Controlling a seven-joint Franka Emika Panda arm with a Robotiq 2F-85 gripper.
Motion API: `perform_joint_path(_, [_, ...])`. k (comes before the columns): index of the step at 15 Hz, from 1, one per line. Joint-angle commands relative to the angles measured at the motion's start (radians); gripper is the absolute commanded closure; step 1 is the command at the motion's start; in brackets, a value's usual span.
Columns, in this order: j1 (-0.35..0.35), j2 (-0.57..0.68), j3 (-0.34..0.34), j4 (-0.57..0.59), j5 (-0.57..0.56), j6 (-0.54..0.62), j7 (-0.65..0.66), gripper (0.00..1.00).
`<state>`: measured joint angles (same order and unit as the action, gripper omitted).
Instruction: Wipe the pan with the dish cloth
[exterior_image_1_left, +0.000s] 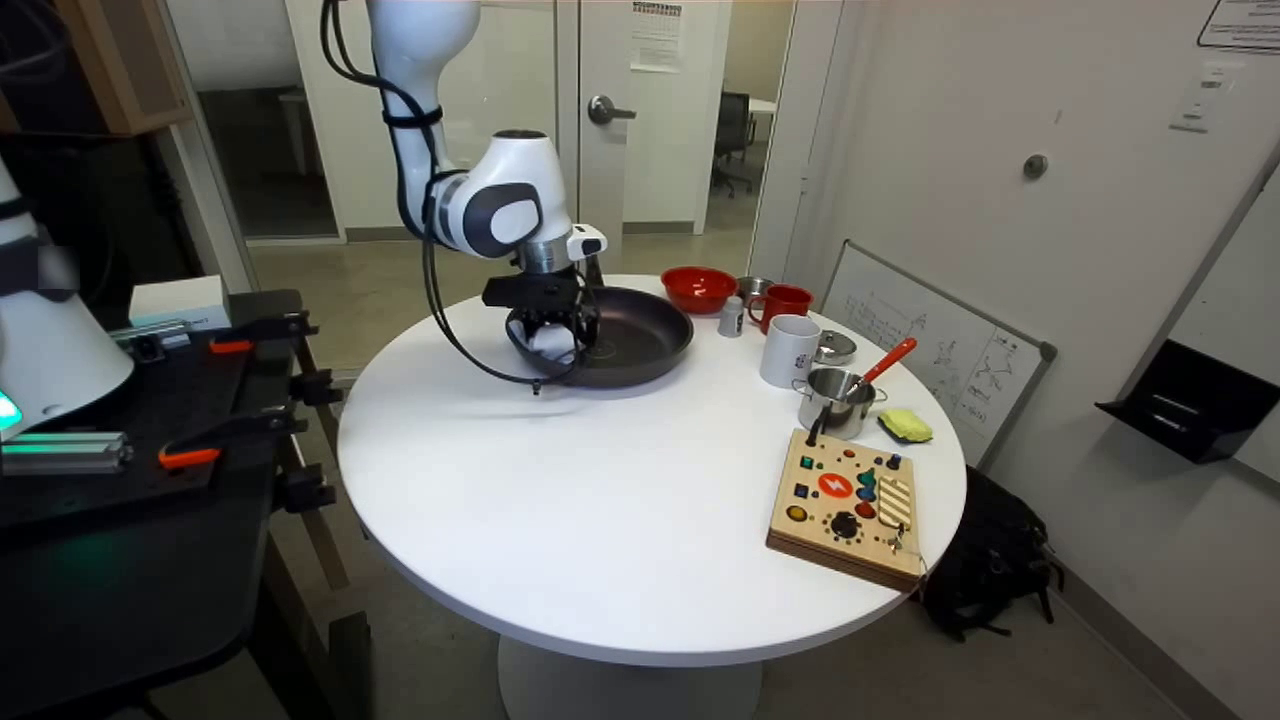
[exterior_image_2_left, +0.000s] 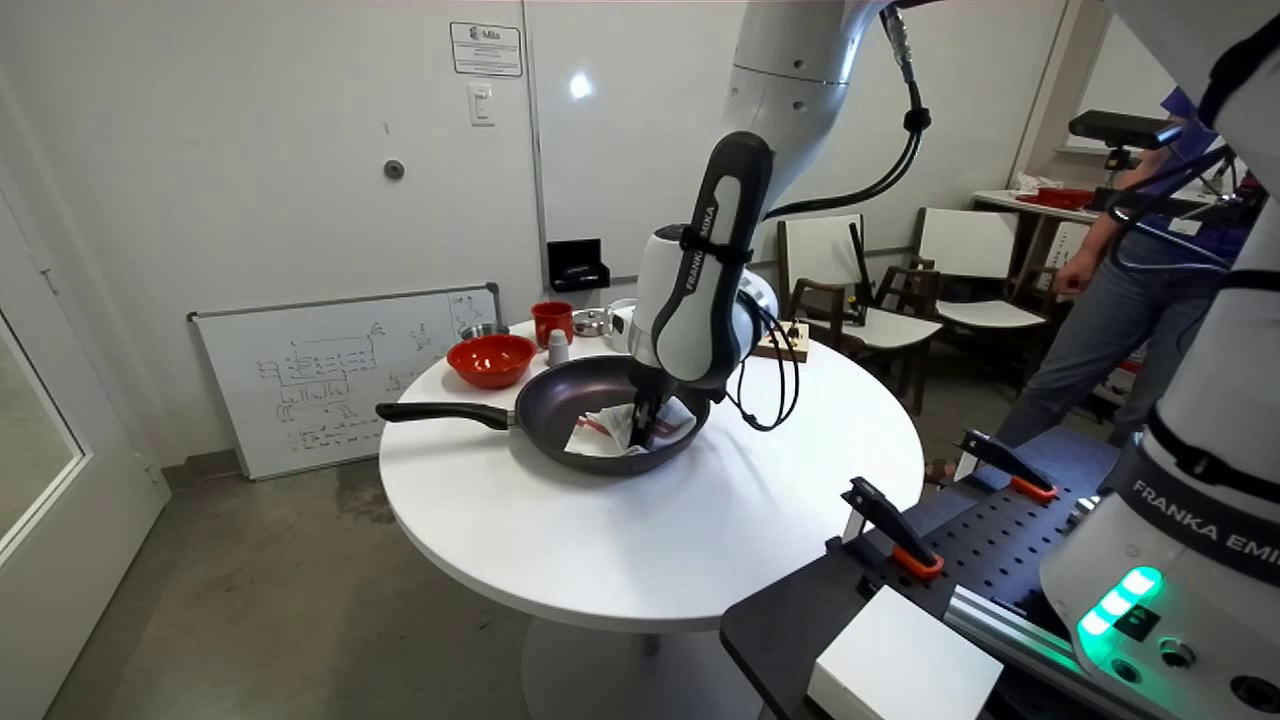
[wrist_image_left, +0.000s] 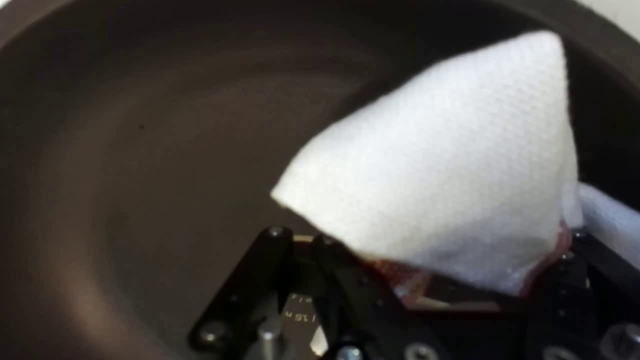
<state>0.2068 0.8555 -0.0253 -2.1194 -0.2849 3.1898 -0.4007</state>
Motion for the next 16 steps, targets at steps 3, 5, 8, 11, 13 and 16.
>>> perform_joint_path(3, [0.078,0.066,-0.069,0.035,-0.008,0.046,0.068,0.99])
perform_joint_path(5, [0.08,0.061,-0.065,0.047,-0.004,0.04,0.077,0.99])
perform_joint_path(8, [0.081,0.034,-0.044,0.078,0.0,-0.017,0.095,0.99])
perform_joint_path(11, [0.089,0.083,-0.025,0.198,0.016,-0.133,0.129,0.99])
perform_joint_path(13, [0.094,0.132,-0.017,0.3,0.029,-0.225,0.169,1.0])
perform_joint_path(16, [0.125,0.208,-0.03,0.457,0.048,-0.354,0.265,0.99])
